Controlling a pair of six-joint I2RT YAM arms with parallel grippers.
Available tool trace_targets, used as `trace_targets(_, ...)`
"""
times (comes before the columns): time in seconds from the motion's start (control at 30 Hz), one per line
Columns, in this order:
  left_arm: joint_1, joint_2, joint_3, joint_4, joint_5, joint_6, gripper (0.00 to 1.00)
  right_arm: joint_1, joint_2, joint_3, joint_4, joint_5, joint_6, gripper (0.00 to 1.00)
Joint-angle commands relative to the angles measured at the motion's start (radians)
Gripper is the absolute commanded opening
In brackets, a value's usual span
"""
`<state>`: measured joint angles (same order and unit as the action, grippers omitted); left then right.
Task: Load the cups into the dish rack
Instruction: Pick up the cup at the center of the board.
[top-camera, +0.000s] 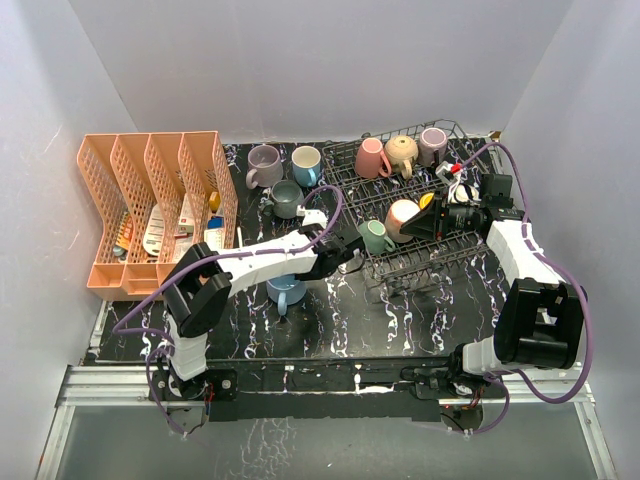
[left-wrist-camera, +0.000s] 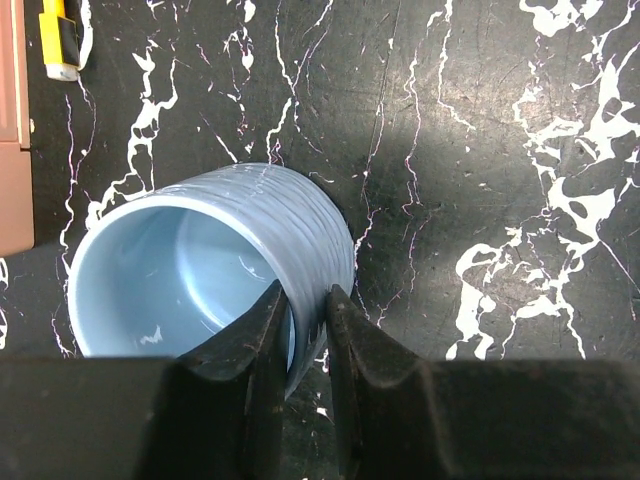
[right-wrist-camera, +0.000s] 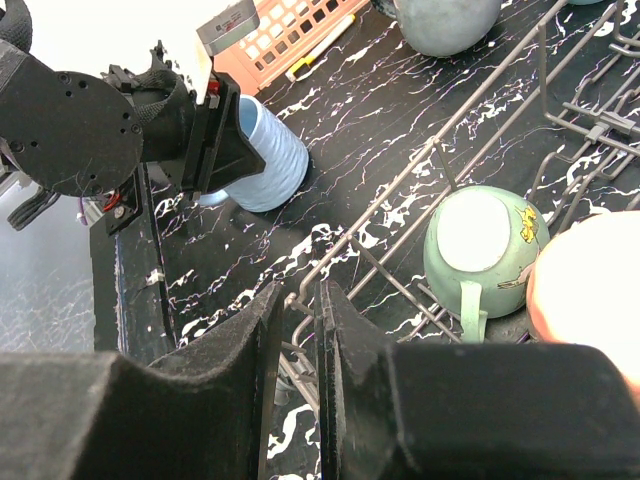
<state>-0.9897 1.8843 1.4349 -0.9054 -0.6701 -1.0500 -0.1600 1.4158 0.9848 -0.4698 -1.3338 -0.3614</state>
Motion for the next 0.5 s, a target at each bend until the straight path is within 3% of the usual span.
trace_targets(0.0, 0.014, 0.001, 0.000, 0.014, 0.005, -0.005, 0.20, -0.010, -0.005, 0.031, 0.011, -0.012, -0.010, 0.23)
trace_targets(0.27, 0.022, -0.006, -0.020, 0.040, 0.026, -0.007, 0.29, -0.009, -0.003, 0.031, 0.013, -0.013, -0.010, 0.23)
trace_targets(0.47, 0.025, -0.014, -0.021, 0.049, 0.027, -0.007, 0.28, -0.009, -0.003, 0.031, 0.012, -0.013, -0.010, 0.23)
